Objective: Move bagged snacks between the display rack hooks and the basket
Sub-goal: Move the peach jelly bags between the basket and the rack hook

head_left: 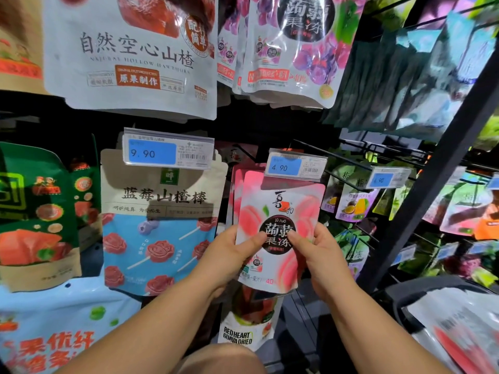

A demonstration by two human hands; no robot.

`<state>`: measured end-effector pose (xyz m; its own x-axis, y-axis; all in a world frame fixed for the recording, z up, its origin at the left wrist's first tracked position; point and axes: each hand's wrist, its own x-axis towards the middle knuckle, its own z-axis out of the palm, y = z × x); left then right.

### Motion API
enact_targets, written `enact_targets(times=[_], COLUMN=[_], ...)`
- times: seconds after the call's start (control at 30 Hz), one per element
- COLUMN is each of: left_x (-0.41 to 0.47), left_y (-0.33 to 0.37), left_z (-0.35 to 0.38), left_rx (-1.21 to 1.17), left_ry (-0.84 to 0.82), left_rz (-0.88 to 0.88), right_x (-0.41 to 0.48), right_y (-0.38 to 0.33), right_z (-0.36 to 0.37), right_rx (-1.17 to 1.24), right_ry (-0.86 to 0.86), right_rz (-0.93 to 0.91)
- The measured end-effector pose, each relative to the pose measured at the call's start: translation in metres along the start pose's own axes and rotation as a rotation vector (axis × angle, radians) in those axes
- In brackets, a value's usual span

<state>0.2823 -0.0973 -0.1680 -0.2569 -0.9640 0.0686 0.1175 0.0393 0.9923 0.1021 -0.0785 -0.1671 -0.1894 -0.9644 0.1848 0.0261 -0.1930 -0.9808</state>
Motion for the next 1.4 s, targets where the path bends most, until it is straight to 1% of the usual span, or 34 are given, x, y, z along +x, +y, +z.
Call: enact_targets(times=[0.2, 0.3, 0.43, 0.5, 0.6, 0.7, 0.83, 1.0, 1.07, 1.1, 1.17, 1.2, 1.23, 1.3, 1.4], left_x=[0.006, 0.009, 0.015, 0.021, 0.028, 0.028, 0.023, 0.005, -0.008, -0.014, -0.02, -0.02, -0.017, -0.009, -0.003], left_y=[-0.001, -0.001, -0.003, -0.003, -0.002, -0.005, -0.011, -0.017, -0.012, -0.009, -0.005, -0.003, -0.002, 0.0, -0.002], left_z=[0.004, 0.004, 0.001, 0.0, 0.003, 0.004, 0.002, 0.001, 0.005, 0.008, 0.017, 0.022, 0.027, 0.045, 0.086], left_rx=[0.071, 0.113, 0.116, 0.203, 0.4, 0.459, 0.496, 0.573, 0.622, 0.658, 0.75, 0.794, 0.833, 0.859, 0.83], left_ry=[0.016, 0.057, 0.071, 0.103, 0.235, 0.343, 0.38, 0.307, 0.314, 0.339, 0.386, 0.375, 0.329, 0.154, -0.161], left_rz=[-0.001, 0.005, -0.004, 0.015, 0.041, 0.105, 0.15, 0.241, 0.279, 0.313, 0.464, 0.536, 0.573, 0.546, 0.493], right_x=[0.01, 0.014, 0.023, 0.029, 0.038, 0.04, 0.035, 0.015, 0.001, -0.006, -0.021, -0.027, -0.034, -0.047, -0.072], right_y=[-0.003, -0.004, -0.003, -0.002, -0.002, -0.002, 0.0, -0.001, -0.004, -0.005, -0.009, -0.011, -0.013, -0.018, -0.03], right_z=[-0.004, -0.001, 0.002, 0.006, 0.014, 0.016, 0.009, -0.014, -0.031, -0.041, -0.061, -0.072, -0.084, -0.112, -0.155], right_rx=[-0.002, -0.034, -0.096, -0.127, -0.217, -0.375, -0.494, -0.489, -0.466, -0.467, -0.483, -0.496, -0.509, -0.562, -0.68], right_ry=[-0.004, -0.021, -0.015, 0.018, 0.08, 0.13, 0.164, 0.169, 0.149, 0.139, 0.149, 0.174, 0.199, 0.242, 0.312], right_rz=[-0.008, -0.02, -0.031, -0.031, -0.027, -0.03, -0.035, -0.012, -0.028, -0.04, -0.054, -0.067, -0.083, -0.105, -0.084])
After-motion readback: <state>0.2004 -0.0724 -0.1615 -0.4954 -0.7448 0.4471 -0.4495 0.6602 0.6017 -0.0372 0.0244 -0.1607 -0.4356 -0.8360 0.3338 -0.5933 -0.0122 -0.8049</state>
